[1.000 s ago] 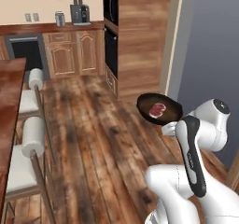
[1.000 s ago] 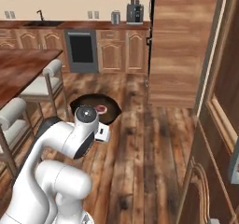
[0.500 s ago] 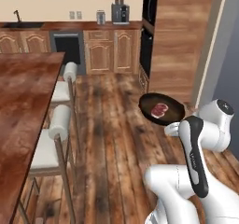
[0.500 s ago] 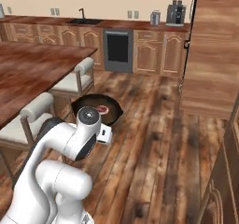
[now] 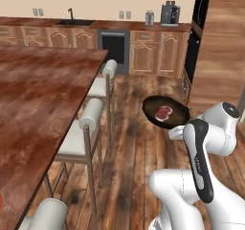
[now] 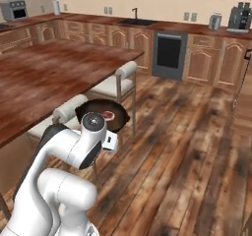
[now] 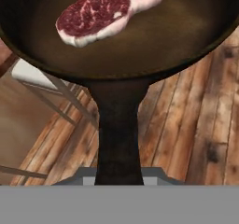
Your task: Pick up the pan with the steak in it and place it on the dining table. Then place the steak on the plate.
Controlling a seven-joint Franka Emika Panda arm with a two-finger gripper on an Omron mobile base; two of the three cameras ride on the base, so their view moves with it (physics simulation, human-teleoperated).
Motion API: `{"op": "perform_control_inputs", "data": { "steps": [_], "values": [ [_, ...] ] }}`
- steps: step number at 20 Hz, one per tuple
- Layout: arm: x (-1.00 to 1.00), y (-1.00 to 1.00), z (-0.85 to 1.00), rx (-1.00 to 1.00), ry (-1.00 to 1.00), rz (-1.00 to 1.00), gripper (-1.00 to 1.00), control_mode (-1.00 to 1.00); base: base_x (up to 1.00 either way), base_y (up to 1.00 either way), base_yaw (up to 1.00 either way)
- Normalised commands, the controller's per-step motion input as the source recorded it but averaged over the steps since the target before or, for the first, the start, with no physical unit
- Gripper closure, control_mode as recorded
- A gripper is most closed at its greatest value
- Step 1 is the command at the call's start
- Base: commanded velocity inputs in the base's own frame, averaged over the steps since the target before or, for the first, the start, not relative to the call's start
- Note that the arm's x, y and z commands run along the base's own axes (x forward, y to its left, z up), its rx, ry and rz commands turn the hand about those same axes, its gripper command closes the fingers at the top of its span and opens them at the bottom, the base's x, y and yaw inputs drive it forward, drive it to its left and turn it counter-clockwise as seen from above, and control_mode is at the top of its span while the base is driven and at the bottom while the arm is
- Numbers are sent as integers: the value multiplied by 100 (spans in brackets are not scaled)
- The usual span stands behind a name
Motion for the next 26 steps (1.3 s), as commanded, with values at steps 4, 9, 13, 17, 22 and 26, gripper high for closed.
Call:
{"op": "perform_control_inputs", "data": {
  "steps": [4,9,13,17,22,26],
  "values": [
    [0,0,0,0,0,0,100,100,-1,-8,39],
    [0,0,0,0,0,0,100,100,-4,-6,40],
    [0,0,0,0,0,0,100,100,-8,-2,40],
    [0,0,0,0,0,0,100,100,-9,0,45],
    [0,0,0,0,0,0,100,100,-9,0,48],
    [0,0,0,0,0,0,100,100,-8,0,49]
  ]
}}
